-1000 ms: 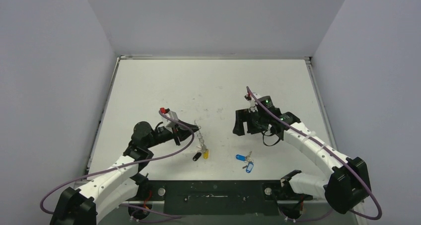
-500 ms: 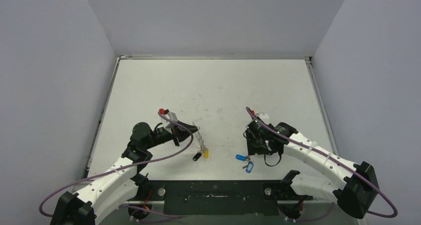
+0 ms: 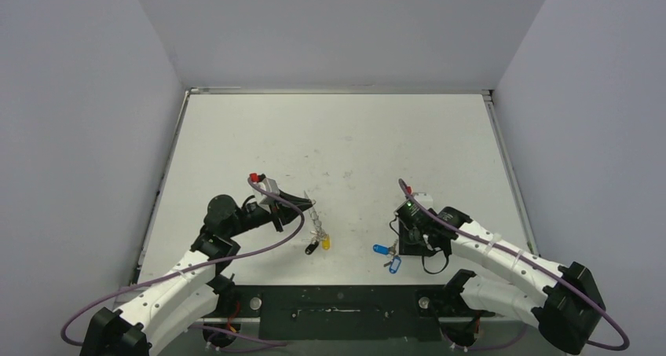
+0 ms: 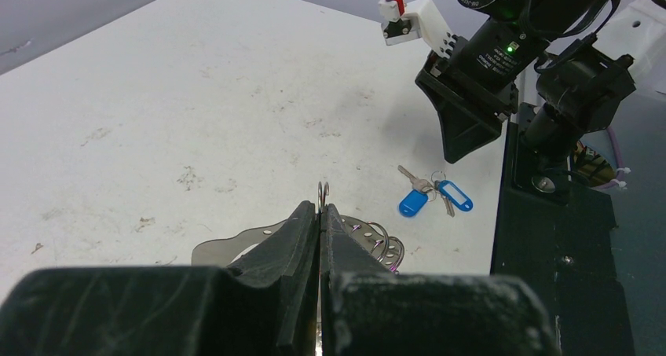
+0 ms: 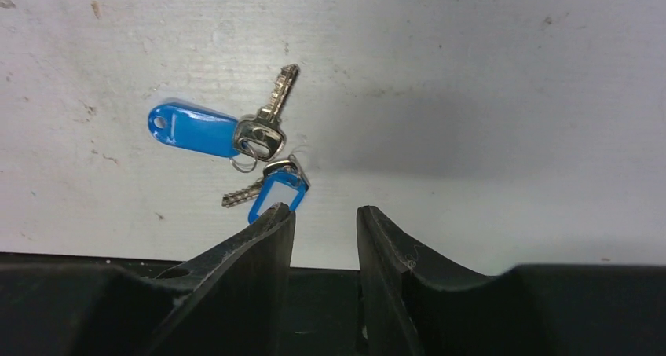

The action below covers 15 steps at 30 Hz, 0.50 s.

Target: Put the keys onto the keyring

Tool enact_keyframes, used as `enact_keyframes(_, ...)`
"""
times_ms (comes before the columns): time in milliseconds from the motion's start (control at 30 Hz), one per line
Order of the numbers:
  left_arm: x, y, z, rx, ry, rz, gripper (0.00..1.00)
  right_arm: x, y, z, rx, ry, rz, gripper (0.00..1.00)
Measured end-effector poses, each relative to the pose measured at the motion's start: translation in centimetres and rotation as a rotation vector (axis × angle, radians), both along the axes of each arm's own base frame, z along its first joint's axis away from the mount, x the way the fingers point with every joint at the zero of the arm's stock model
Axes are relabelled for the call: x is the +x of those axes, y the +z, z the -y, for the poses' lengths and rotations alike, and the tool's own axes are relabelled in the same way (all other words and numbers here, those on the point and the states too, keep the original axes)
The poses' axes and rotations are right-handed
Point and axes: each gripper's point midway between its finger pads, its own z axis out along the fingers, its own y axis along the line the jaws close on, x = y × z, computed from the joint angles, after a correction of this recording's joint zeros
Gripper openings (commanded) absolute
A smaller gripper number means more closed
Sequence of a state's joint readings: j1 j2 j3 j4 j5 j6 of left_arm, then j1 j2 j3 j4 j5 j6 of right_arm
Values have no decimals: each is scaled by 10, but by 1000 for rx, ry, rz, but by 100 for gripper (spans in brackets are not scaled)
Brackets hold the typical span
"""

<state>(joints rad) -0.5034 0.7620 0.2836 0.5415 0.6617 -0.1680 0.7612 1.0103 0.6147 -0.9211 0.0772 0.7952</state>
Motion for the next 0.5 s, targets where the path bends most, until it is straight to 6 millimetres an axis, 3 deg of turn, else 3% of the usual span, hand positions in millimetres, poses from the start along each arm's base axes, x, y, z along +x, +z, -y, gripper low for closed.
enact_keyframes(367,-1,-1,-1,3,-1,-3,0,10,-13,-18,51,-2,4,21)
enact_keyframes(500,-1,-2,-1,9,-1,-2,0,11,-13,-21,64,-3,9,21)
